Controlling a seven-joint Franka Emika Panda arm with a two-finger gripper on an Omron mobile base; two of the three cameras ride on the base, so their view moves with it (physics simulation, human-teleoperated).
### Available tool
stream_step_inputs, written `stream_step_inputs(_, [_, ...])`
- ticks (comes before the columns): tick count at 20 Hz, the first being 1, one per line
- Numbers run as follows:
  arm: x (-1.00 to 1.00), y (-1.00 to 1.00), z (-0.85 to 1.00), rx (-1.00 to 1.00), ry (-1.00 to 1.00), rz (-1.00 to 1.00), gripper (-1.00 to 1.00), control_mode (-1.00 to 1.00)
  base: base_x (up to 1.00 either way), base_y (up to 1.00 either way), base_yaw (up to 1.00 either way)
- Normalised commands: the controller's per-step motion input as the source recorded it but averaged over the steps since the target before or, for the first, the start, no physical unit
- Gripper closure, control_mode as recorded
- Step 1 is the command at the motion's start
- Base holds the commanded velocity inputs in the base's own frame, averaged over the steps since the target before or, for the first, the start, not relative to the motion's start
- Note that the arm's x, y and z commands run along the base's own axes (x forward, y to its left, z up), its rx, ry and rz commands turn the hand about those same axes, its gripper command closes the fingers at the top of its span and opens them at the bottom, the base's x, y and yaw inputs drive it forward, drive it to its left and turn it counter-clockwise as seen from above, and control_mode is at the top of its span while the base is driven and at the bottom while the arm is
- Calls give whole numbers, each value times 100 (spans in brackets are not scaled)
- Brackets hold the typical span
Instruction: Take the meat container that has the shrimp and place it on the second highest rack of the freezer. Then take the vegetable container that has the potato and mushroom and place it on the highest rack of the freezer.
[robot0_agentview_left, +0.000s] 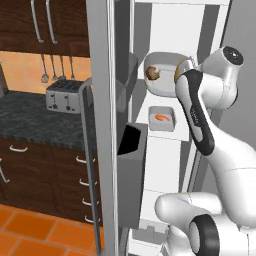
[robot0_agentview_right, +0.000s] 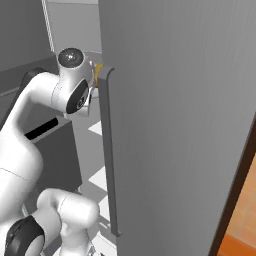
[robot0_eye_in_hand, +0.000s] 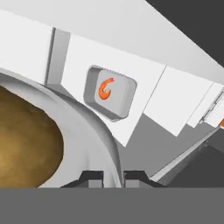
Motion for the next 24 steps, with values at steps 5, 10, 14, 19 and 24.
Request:
stream_step_inputs(5, [60,0,19,0,3,0,100,-100,0,0,0])
stream_step_inputs(10, [64,-2,0,-1,4,0,100,-100,0,0,0])
stream_step_inputs(14, [68,-7,0,0,10,0,100,-100,0,0,0])
stream_step_inputs(19, [43,-6,-1,0,8,-2,100,-100,0,0,0])
stream_step_inputs(24, [35,-17,0,0,4,-4,100,-100,0,0,0])
